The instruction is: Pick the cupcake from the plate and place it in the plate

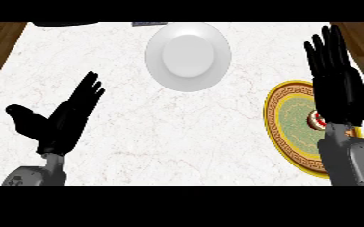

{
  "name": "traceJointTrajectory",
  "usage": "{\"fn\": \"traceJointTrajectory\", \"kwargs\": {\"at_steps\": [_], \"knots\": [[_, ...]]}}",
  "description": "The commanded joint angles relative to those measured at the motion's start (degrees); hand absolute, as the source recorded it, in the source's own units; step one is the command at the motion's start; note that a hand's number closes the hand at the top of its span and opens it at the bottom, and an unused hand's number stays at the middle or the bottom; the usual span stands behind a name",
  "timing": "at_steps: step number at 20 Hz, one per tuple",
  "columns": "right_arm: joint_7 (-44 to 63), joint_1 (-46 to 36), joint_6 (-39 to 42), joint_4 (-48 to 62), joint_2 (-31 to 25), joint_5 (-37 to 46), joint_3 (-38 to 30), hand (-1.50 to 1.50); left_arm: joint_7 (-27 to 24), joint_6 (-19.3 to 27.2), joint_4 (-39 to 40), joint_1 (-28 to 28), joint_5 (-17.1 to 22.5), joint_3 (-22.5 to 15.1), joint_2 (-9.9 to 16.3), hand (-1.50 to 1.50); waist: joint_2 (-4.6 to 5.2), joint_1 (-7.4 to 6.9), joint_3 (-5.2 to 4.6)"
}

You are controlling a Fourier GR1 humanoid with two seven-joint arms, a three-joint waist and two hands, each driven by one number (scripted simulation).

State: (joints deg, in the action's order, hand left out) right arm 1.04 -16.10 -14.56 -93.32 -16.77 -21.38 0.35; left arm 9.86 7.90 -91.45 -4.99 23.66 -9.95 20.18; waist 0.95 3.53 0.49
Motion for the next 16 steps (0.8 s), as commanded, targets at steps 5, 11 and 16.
{"fn": "traceJointTrajectory", "kwargs": {"at_steps": [5,11,16], "knots": [[8.24,-0.21,5.98,9.00,-6.24,-0.68,-0.84,1.50,-9.45,-0.93,3.46,2.32,-9.24,1.68,4.72,0.00,-0.77,-4.41,-0.50],[-9.19,7.95,-12.65,12.54,-1.96,19.44,1.05,-1.50,-15.60,-1.34,10.61,3.25,-10.52,2.41,3.05,0.00,-0.67,-3.38,-0.48],[-19.29,15.81,-12.93,11.07,-0.14,23.19,2.97,-1.50,-19.20,-3.42,14.67,2.58,-11.68,4.26,2.45,0.00,-0.99,-3.15,-0.49]]}}
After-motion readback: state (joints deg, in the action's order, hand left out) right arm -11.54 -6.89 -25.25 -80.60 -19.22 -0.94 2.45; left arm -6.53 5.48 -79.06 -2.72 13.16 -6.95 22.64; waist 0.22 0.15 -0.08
